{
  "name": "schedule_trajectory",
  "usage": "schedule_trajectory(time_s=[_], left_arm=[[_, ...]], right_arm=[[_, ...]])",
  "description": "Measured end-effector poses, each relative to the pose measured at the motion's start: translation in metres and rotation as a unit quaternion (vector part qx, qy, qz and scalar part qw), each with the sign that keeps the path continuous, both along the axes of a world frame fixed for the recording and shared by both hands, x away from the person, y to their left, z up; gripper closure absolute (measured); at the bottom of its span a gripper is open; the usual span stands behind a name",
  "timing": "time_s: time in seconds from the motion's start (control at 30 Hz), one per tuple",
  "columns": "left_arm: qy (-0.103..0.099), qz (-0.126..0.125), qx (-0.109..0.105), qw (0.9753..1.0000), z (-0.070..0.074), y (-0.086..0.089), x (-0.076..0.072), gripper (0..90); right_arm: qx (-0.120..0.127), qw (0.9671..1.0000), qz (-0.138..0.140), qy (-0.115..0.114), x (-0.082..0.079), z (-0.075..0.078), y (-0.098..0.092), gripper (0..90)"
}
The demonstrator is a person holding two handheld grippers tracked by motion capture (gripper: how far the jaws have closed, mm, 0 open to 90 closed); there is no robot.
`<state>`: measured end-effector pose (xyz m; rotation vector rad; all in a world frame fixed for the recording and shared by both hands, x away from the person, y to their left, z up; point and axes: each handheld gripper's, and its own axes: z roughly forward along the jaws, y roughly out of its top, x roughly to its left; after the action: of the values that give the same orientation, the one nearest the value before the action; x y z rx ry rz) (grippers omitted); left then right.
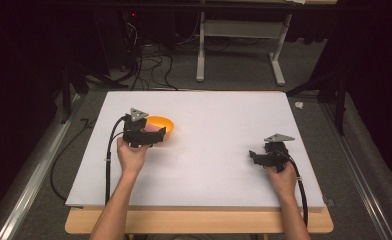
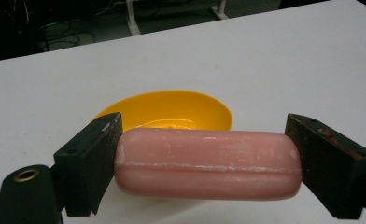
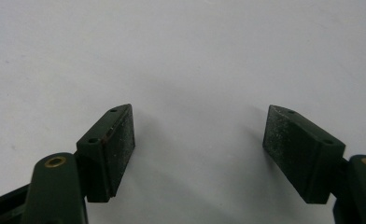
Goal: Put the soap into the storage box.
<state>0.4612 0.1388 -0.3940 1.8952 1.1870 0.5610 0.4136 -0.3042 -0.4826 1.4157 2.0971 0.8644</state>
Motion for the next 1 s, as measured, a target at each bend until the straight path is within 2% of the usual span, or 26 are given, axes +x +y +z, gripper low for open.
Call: schedule_trajectory(time_s=[0.13,0.23,0.4,0.47,0.57,0.67,1.0], left_arm=[[0.005,0.009,0.005,0.9999,0.001,-0.001,0.009,14.5],[0.008,0.015,-0.002,0.9999,0.001,-0.002,0.015,14.5],[0.017,0.02,0.013,0.9996,-0.001,-0.007,0.027,14.5],[0.017,0.023,0.011,0.9995,-0.002,-0.008,0.031,14.5],[0.027,0.03,0.013,0.9991,-0.004,-0.008,0.038,14.5],[0.041,0.034,0.005,0.9986,-0.005,-0.009,0.046,14.4],[0.054,0.043,0.032,0.9971,-0.015,-0.02,0.059,14.4]], right_arm=[[0.0,1.0,0.0,0.0,0.0,0.0,0.0,25.7],[0.0,1.0,0.0,0.0,0.0,0.0,0.0,25.7],[0.0,1.0,0.0,0.0,0.0,0.0,0.0,25.7],[0.0,1.0,0.0,0.0,0.0,0.0,0.0,25.7],[0.0,1.0,0.0,0.0,0.0,0.0,0.0,25.7],[0.0,1.0,0.0,0.0,0.0,0.0,0.0,25.7],[0.0,1.0,0.0,0.0,0.0,0.0,0.0,25.7]])
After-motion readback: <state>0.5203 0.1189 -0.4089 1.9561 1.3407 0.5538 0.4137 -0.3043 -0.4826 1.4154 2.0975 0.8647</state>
